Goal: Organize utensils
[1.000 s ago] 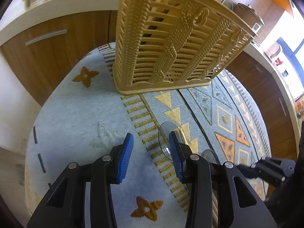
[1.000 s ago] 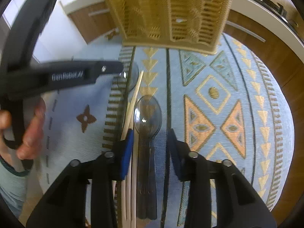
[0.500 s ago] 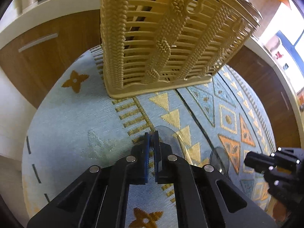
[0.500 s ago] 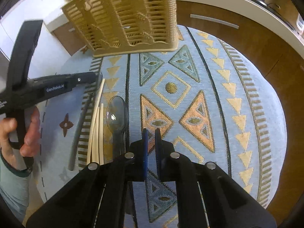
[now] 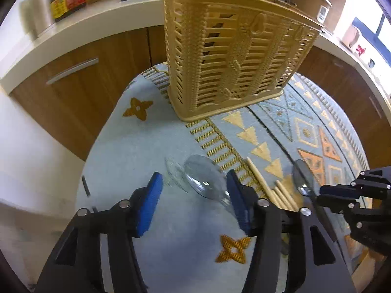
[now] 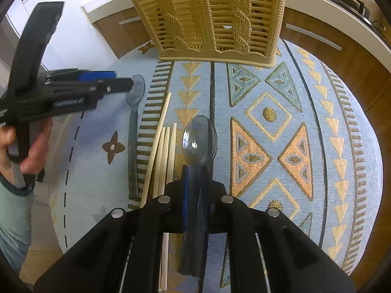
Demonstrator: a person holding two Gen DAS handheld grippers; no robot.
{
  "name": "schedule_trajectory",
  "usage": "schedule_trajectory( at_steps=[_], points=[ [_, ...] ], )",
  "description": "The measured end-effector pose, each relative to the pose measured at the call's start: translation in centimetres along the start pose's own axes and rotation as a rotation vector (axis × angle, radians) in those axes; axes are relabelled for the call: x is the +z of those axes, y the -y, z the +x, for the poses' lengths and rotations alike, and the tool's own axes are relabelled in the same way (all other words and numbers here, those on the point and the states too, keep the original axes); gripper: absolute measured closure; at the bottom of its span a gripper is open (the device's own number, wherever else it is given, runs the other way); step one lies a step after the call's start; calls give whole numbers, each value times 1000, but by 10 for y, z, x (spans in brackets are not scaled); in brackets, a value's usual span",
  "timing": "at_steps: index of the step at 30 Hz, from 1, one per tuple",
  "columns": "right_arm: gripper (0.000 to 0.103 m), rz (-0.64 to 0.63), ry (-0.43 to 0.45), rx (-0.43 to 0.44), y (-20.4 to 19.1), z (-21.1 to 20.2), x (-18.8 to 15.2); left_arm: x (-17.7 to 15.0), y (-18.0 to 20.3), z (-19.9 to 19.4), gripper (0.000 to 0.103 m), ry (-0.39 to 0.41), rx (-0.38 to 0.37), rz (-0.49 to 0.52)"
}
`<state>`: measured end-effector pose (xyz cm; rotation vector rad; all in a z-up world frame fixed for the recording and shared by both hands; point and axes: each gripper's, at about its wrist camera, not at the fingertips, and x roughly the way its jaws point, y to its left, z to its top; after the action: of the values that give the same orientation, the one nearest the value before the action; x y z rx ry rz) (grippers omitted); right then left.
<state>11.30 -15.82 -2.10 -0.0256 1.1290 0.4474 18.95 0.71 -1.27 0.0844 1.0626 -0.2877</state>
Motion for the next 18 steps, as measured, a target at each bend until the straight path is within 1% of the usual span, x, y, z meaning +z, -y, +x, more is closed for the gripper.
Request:
schedule_trajectory(
  at_steps=[2,3,5,6,9,10,11,13,16,18],
  points=[
    [93,4,-1,7,4,-4,-3,0,6,4,49,-2,17,-42],
    [92,6,-2,5,6,-5,-3,1,11,8,47,0,47,-46],
    [92,10,-4,-4,9,-6,-4,4,16,16,47,-11,139,-42],
    [92,12,-4,-1,11,-8,-5,5,20,23,47,-31,161,-41],
    [91,26,-7,11,16,-16,-8,6,20,31,48,-58,124,-69],
    [88,36,-11,14,19,-18,-7,6,21,31,49,-49,135,-67],
    [83,42,-12,16,21,-19,-6,7,24,32,50,-46,140,-63],
    [77,48,-9,9,23,-19,0,8,31,31,66,-32,132,-44],
    [77,29,-23,-5,19,-14,7,9,36,28,74,-21,124,-23],
    [77,21,-43,-5,15,-11,7,5,41,23,75,-10,120,-1]
  ],
)
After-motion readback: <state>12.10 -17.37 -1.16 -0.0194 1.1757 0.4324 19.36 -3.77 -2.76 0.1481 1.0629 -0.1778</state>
